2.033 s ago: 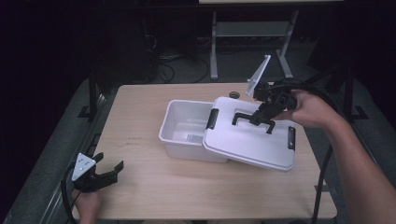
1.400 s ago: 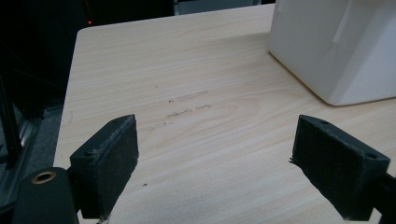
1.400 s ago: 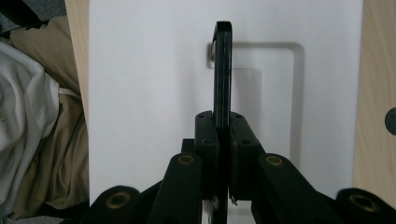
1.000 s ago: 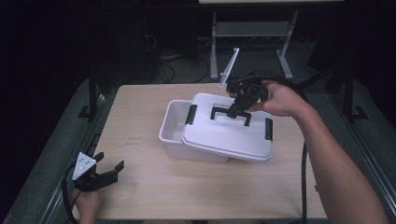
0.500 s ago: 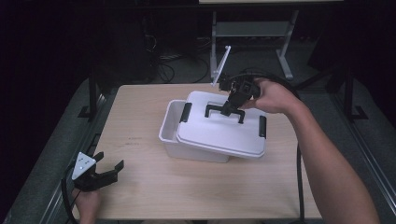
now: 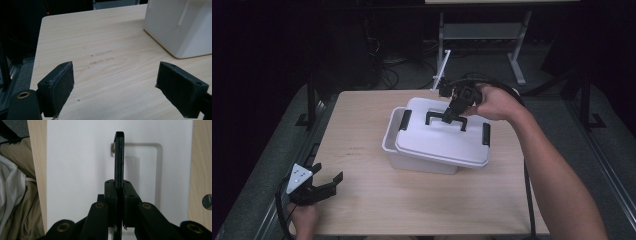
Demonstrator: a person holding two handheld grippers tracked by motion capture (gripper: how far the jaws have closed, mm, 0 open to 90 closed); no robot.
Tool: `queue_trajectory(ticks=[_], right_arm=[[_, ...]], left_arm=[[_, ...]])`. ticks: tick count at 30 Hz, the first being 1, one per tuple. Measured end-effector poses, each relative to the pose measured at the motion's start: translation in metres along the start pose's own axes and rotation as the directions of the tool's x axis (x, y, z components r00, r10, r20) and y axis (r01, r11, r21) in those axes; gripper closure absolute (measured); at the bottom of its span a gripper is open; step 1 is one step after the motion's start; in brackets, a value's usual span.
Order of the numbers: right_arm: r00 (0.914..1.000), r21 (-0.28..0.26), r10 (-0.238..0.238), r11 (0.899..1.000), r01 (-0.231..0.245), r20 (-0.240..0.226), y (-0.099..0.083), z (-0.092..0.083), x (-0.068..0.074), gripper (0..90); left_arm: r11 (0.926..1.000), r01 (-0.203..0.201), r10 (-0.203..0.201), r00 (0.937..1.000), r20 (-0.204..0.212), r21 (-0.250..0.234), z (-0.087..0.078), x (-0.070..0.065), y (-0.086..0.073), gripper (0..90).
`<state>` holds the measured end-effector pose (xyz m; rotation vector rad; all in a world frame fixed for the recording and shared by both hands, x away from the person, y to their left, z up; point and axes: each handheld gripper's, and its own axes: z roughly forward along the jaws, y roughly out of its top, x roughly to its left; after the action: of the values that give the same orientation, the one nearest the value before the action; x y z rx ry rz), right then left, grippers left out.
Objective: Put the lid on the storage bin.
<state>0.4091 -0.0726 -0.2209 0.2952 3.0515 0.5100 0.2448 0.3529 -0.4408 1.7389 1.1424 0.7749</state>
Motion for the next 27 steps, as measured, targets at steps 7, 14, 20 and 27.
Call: queue_trajectory(ticks=[7,14,20,27], right_arm=[[1.0000,0.012,-0.008,1.000,0.008,0.002,0.009,0.005,-0.003,84.0],[0.9998,0.014,-0.021,1.000,0.021,-0.006,0.019,0.011,-0.007,84.0],[0.9993,0.004,-0.038,0.999,0.038,-0.008,0.030,0.016,-0.008,84.0],[0.9993,0.005,-0.037,0.999,0.037,-0.009,0.035,0.023,-0.011,84.0]], left_arm=[[1.0000,0.002,-0.002,1.0000,0.001,-0.002,0.000,0.000,0.000,13.7],[1.0000,0.005,-0.005,1.0000,-0.003,-0.006,-0.003,0.001,-0.001,13.7],[1.0000,0.006,-0.006,1.0000,-0.002,-0.004,-0.002,0.000,-0.001,13.7],[1.0000,0.008,-0.008,1.0000,-0.003,-0.006,-0.002,0.001,-0.001,13.7]])
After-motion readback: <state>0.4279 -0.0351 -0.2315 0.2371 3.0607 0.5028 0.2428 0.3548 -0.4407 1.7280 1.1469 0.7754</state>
